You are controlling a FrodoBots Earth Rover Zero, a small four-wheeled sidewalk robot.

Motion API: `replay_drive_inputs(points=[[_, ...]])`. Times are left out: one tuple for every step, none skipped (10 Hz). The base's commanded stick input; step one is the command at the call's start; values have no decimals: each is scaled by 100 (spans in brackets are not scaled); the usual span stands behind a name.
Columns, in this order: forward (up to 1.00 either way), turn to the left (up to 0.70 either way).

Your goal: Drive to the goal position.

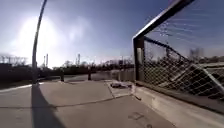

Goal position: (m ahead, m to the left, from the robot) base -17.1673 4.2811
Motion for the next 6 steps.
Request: replay_drive_inputs(points=[[0, 70], [0, 70], [0, 70], [0, 70], [0, 70], [0, 70]])
